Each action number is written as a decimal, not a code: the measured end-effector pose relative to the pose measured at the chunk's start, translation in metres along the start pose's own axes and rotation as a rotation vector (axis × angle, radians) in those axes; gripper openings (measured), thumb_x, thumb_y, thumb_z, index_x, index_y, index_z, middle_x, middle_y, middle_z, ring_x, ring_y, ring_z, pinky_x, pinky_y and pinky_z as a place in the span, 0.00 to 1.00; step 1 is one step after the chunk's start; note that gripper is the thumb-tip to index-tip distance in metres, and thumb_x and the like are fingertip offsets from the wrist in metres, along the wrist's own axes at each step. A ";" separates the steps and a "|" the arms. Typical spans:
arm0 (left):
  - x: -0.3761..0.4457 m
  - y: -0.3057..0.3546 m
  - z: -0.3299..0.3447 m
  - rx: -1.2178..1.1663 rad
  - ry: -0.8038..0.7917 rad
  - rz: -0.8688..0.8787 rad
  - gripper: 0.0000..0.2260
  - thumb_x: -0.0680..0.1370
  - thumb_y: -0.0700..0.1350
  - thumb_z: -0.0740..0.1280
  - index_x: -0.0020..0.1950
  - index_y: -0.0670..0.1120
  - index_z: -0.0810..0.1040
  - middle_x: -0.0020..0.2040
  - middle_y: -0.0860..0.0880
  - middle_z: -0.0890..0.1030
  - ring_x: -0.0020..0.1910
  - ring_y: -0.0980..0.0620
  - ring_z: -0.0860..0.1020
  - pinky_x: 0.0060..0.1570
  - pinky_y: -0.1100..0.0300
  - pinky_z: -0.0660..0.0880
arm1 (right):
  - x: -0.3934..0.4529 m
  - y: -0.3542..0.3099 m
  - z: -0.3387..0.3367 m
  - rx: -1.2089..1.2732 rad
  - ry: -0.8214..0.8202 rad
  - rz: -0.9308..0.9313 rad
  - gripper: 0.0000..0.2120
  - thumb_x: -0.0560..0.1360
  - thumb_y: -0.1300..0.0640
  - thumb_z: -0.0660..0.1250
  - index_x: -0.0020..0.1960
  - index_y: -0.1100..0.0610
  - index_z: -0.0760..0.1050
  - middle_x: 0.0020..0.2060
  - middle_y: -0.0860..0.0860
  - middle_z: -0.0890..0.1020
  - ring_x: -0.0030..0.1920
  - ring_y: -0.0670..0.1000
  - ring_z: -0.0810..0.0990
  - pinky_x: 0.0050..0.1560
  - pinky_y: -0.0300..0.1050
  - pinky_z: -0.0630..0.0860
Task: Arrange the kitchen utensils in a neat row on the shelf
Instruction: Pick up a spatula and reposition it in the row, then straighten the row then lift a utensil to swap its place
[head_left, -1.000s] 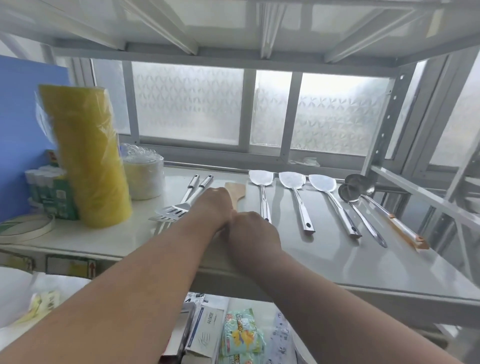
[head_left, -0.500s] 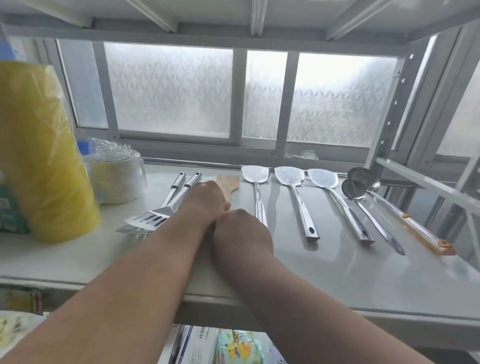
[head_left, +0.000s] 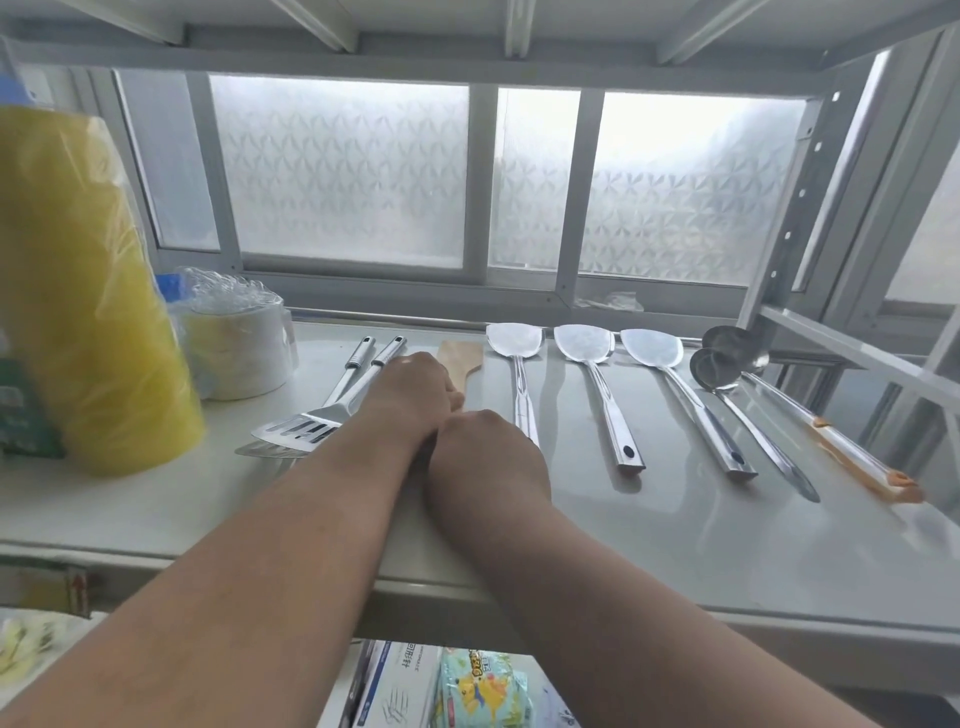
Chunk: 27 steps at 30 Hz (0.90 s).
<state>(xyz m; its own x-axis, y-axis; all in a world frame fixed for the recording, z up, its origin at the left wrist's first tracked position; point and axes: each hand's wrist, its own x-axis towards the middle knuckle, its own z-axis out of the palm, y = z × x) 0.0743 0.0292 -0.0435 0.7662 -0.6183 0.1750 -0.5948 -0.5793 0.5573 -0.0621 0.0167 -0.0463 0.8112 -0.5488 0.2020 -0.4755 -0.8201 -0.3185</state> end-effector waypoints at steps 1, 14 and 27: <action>0.001 0.000 0.000 0.004 0.003 0.000 0.14 0.77 0.40 0.68 0.31 0.43 0.75 0.40 0.39 0.80 0.55 0.39 0.80 0.43 0.57 0.70 | 0.001 0.000 0.001 -0.002 0.001 0.002 0.15 0.76 0.63 0.56 0.55 0.57 0.79 0.52 0.55 0.80 0.53 0.60 0.81 0.52 0.52 0.77; -0.029 -0.006 -0.032 0.101 0.158 0.091 0.18 0.81 0.46 0.70 0.33 0.42 0.75 0.37 0.41 0.80 0.43 0.38 0.77 0.44 0.54 0.74 | -0.008 0.004 0.006 -0.004 0.115 -0.126 0.11 0.75 0.58 0.60 0.35 0.51 0.63 0.42 0.52 0.77 0.46 0.57 0.81 0.43 0.49 0.77; -0.138 -0.061 -0.086 0.617 0.016 -0.044 0.16 0.85 0.53 0.56 0.65 0.52 0.79 0.60 0.47 0.80 0.61 0.42 0.79 0.51 0.49 0.78 | -0.073 0.003 -0.009 0.089 0.140 -0.173 0.13 0.70 0.56 0.58 0.47 0.60 0.78 0.49 0.50 0.82 0.49 0.55 0.80 0.52 0.53 0.79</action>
<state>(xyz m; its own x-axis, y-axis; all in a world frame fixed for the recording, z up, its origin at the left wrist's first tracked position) 0.0258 0.1956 -0.0318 0.7937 -0.5820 0.1772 -0.5903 -0.8071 -0.0069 -0.1254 0.0525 -0.0541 0.8200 -0.4238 0.3847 -0.2971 -0.8897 -0.3468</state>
